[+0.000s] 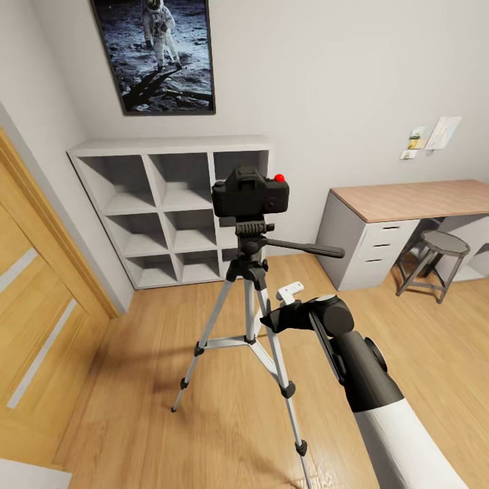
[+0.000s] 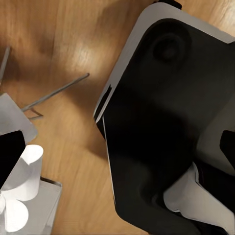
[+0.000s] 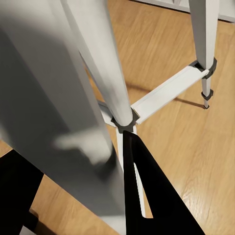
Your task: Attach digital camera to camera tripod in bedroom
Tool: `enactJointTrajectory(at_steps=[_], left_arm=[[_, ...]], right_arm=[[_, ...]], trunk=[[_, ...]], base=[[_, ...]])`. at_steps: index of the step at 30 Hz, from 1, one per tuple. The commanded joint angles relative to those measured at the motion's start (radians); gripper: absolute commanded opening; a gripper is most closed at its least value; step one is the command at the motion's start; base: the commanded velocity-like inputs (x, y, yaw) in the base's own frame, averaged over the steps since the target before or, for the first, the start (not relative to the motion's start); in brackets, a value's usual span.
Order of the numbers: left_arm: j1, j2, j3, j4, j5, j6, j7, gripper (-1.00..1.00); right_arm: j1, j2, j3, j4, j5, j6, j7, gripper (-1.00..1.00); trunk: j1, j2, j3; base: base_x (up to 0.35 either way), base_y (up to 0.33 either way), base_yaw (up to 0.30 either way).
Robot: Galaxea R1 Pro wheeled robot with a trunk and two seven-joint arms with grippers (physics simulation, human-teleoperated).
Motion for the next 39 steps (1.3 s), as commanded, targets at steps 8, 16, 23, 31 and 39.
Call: enactJointTrajectory(at_steps=[8, 16, 23, 31, 39], left_arm=[[0.013, -0.001, -0.008, 0.0, 0.012, -0.033, 0.004, 1.0], [0.015, -0.002, -0.009, 0.0, 0.014, -0.044, 0.005, 1.0], [0.016, -0.003, -0.009, 0.0, 0.012, -0.044, 0.005, 1.0], [0.016, -0.007, -0.009, 0.0, 0.009, -0.043, 0.005, 1.0], [0.016, -0.008, -0.009, 0.0, 0.008, -0.043, 0.005, 1.0]], right_arm=[[-0.001, 0.002, -0.001, 0.009, 0.031, 0.002, 0.008, -1.0], [-0.001, 0.003, -0.002, 0.006, 0.025, 0.002, 0.009, -1.0], [-0.001, 0.002, -0.005, 0.006, 0.024, 0.002, 0.009, -1.0], [-0.001, -0.004, -0.006, 0.009, 0.024, 0.002, 0.009, 1.0], [-0.001, -0.005, -0.007, 0.008, 0.026, 0.002, 0.009, 1.0]], trunk=[[0.001, -0.001, -0.002], [0.001, -0.001, -0.002], [0.001, -0.001, -0.002], [0.001, -0.001, -0.002], [0.001, -0.001, -0.002]], base=[[0.0, 0.0, 0.0], [0.0, 0.0, 0.0], [0.0, 0.0, 0.0], [0.0, 0.0, 0.0], [0.0, 0.0, 0.0]])
